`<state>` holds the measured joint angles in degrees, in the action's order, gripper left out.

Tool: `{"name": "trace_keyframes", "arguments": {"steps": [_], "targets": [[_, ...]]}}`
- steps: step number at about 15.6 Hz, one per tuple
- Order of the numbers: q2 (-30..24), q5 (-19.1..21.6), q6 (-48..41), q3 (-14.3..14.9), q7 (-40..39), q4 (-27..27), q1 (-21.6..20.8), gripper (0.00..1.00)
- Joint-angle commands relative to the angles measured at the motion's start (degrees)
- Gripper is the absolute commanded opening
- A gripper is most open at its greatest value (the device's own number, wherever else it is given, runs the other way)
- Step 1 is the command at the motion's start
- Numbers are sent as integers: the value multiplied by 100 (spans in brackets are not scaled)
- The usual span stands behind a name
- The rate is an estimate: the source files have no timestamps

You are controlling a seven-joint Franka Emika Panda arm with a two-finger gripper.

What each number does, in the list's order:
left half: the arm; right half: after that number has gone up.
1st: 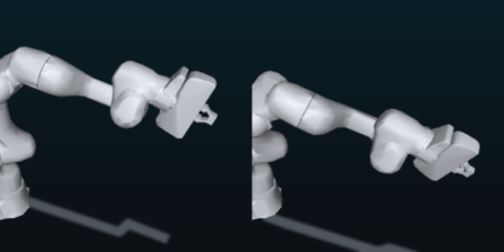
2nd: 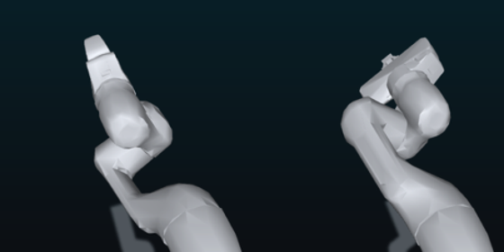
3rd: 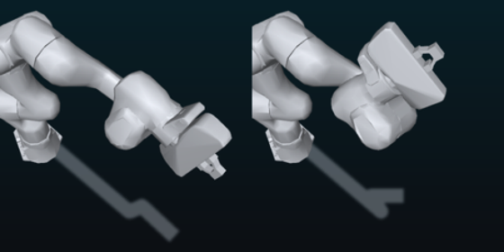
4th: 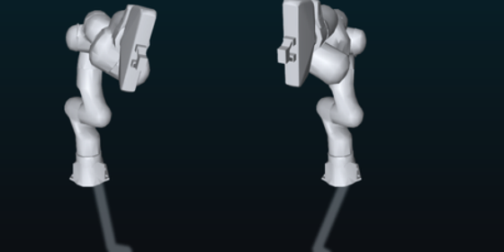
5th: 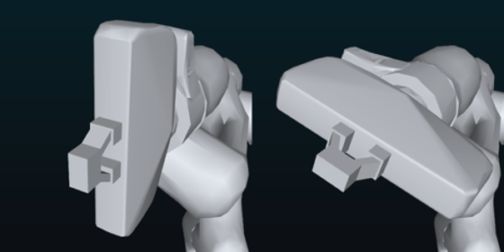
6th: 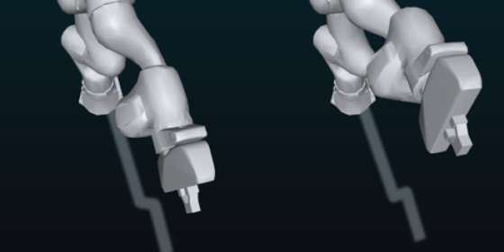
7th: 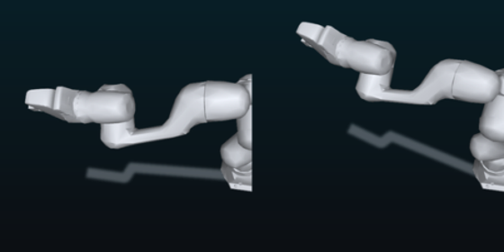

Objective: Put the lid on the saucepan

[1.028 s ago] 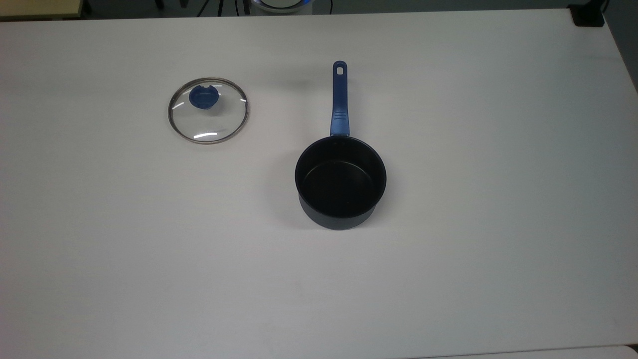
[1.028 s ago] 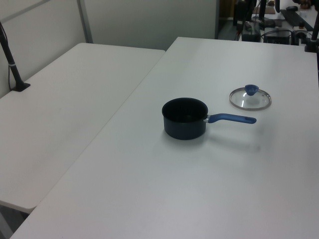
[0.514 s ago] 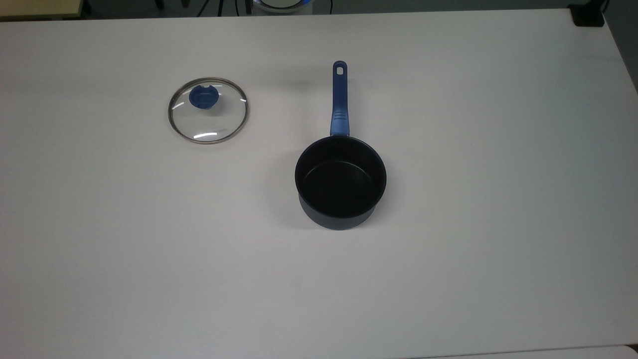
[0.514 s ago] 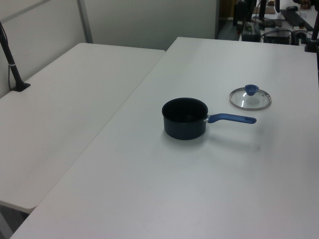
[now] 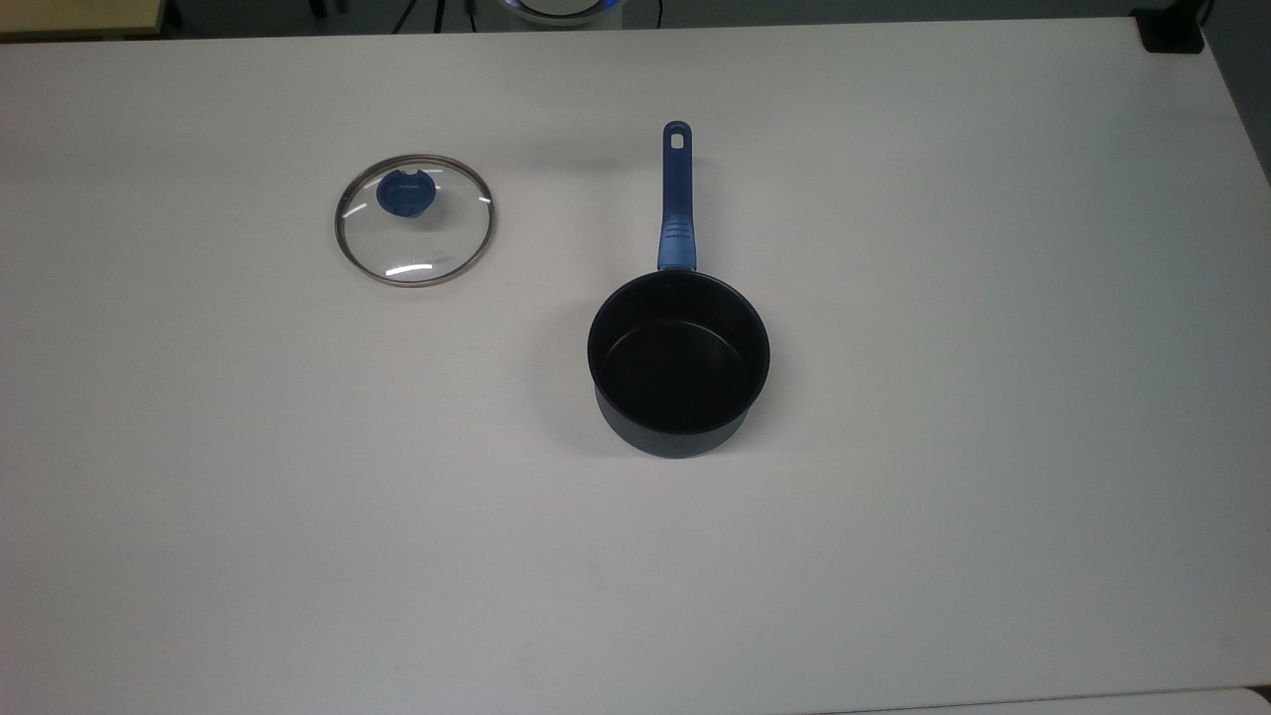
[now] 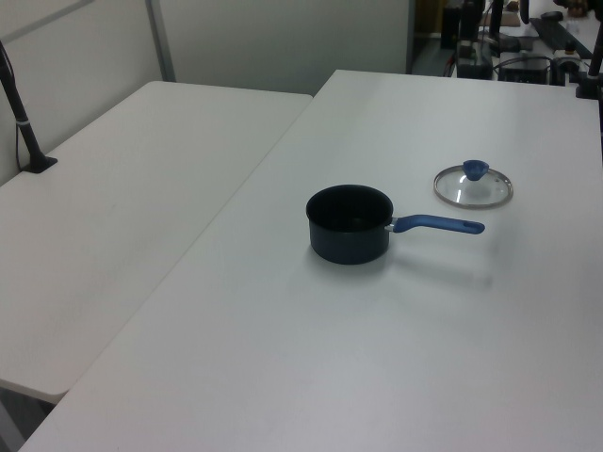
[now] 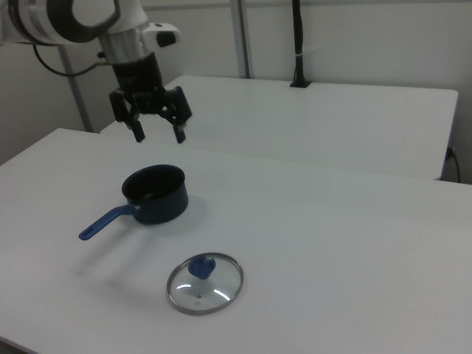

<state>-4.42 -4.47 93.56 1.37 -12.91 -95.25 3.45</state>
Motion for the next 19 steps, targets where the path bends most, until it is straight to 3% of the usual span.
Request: {"name": "trace_keyframes", "arguments": {"steps": [1, 3, 7, 9, 10, 14, 19], "targets": [[-67, -518, -75, 259, -1118, -449, -37, 100], [-128, -634, 65, 503, -978, -975, -28, 100], [-270, -590, 1768, 1040, -942, -2372, -20, 100], [-174, -494, 2331, 1146, -924, -2831, -28, 100], [-77, -232, 2629, 1164, -924, -3059, -28, 100], [266, 866, 2799, 1173, -898, -3096, -28, 99], [723, 965, 3378, 1173, -697, -3105, -107, 97]]}}
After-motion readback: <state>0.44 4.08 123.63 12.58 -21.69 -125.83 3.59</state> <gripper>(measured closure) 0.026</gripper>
